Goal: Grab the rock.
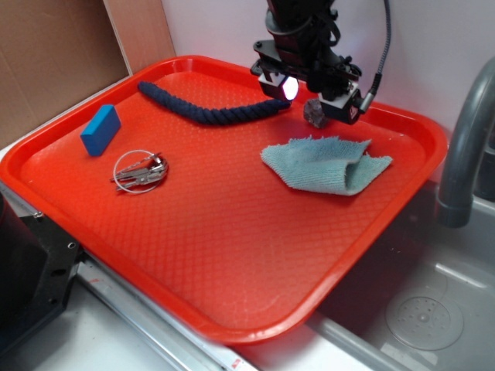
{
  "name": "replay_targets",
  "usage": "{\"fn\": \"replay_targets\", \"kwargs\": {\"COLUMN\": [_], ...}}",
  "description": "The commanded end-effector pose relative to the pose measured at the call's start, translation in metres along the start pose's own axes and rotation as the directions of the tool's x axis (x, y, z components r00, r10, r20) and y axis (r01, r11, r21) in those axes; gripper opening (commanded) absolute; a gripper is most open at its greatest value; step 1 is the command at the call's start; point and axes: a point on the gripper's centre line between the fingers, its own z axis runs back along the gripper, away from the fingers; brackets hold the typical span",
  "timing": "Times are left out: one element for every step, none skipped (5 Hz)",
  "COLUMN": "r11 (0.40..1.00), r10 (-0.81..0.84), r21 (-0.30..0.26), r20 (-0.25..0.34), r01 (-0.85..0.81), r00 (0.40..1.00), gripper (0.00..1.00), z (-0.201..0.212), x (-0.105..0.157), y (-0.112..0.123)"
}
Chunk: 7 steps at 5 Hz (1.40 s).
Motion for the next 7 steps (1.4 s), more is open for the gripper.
{"fn": "replay_targets", "kwargs": {"r11": [1.000,0.999,0.999,0.999,0.998,0.994,0.997], "r10": [0.024,0.027,0.031,0.037,-0.052,-0.046,-0.042], "r21": [0.020,0.028,0.029,0.037,0.040,0.093,0.051], "r20": [0.021,0.011,0.007,0.000,-0.104,-0.148,-0.169], "r01": [-0.024,-0.028,-0.031,-0.037,0.056,0.060,0.051], "r00": [0.999,1.000,1.000,0.999,0.993,0.988,0.985], "gripper": [1.00,0.52,0.00,0.00,0.00,0.00,0.00], "z": [-0.004,-0.011,-0.012,-0.012,0.006,0.044,0.082], "x": [0.019,0.019,0.019,0.019,0.015,0.002,-0.016], "y": [0.002,0.003,0.002,0.004,0.003,-0.001,0.002]}}
